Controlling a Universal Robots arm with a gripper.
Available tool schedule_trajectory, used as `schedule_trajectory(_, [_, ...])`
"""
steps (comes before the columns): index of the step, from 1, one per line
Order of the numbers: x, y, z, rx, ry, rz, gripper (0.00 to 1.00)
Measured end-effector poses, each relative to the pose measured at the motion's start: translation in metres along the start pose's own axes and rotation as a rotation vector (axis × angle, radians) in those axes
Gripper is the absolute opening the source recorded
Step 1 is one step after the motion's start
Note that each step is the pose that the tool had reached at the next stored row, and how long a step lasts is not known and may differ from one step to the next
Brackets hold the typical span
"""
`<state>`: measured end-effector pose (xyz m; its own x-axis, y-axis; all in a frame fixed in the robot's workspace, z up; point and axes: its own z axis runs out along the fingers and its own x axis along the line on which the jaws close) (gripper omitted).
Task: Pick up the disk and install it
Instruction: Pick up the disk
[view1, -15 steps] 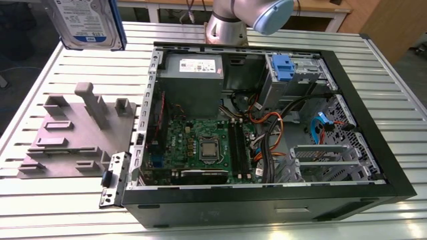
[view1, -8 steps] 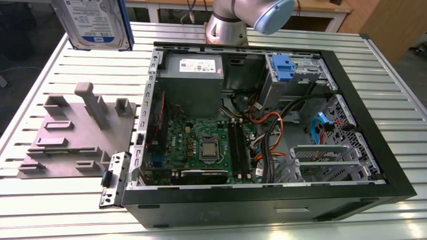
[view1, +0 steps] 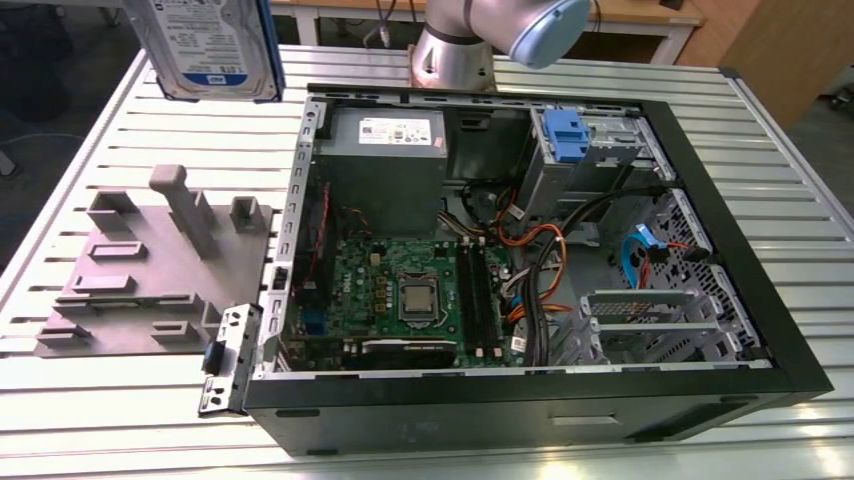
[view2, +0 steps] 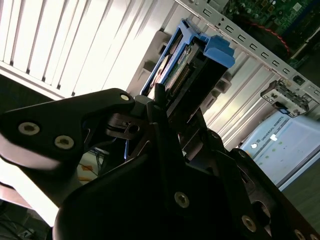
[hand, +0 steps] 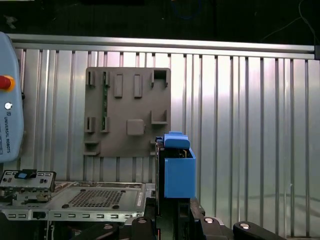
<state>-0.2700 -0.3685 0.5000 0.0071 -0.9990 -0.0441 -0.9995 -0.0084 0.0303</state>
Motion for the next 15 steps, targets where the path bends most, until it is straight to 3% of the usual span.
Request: schedule_trajectory(15, [0.0002,-0.0302,-0.0009,0.0000,0.0001,0.000,0.35])
